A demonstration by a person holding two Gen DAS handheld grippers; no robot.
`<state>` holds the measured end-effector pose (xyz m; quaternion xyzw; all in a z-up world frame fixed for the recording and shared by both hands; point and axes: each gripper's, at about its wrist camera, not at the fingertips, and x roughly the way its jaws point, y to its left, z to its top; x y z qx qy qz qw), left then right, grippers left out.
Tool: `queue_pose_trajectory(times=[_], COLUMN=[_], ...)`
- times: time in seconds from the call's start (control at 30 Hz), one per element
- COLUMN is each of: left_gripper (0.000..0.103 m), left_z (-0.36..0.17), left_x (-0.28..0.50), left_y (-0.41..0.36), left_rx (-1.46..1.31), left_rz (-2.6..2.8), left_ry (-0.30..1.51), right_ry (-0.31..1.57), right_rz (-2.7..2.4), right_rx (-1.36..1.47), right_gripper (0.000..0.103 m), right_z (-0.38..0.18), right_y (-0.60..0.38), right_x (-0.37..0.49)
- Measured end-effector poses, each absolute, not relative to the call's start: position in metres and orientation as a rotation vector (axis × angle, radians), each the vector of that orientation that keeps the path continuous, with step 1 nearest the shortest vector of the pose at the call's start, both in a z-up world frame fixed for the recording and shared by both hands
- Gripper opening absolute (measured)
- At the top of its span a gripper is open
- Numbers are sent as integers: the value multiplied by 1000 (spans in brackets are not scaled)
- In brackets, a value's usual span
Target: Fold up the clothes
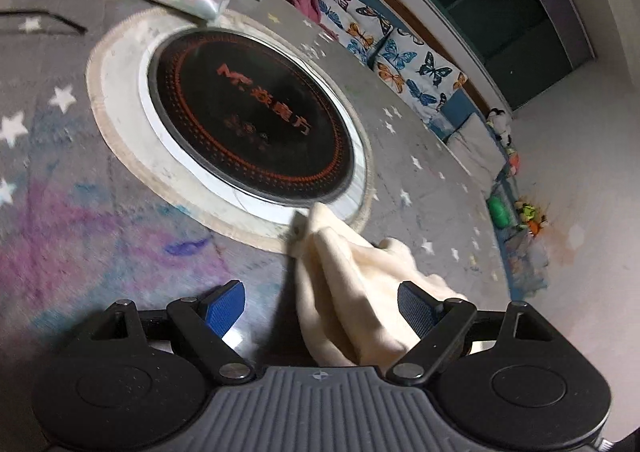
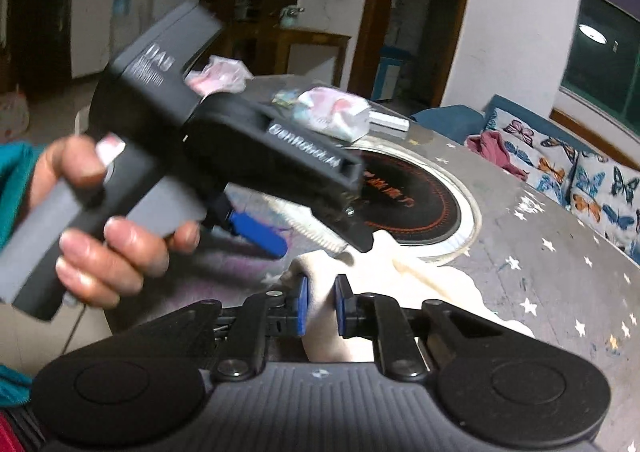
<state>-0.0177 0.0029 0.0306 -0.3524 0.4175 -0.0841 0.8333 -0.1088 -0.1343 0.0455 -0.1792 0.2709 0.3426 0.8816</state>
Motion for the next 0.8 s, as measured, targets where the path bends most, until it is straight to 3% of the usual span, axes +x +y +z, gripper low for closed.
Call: queue_pose_trajectory(times=[0.23, 0.33, 0.4, 0.5, 0.67, 0.8], left_gripper=[81, 57, 32, 21, 20, 20], left_z=[20, 13, 6, -2, -2, 1], left_x=[-13, -10, -8, -8, -7, -5], left_y=[-3, -6, -6, -4, -2, -2], left_rx=[-906, -961, -990, -1024, -1000, -971], left_rz=[-213, -222, -217, -207, -201, -198], left_ry=[915, 940, 959, 972, 963, 958], right_ry=[553, 552, 553, 566, 573, 564], right_rz=[715, 723, 729, 739, 732, 657], right_rx=[-341, -332, -327, -319, -277, -245], right_gripper=[12, 12, 12, 12, 23, 23], right_z=[50, 49, 48, 45, 44, 48], right_y=[-142, -141, -141, -142, -154, -176], right_x=[-117, -118, -119, -118, -115, -114])
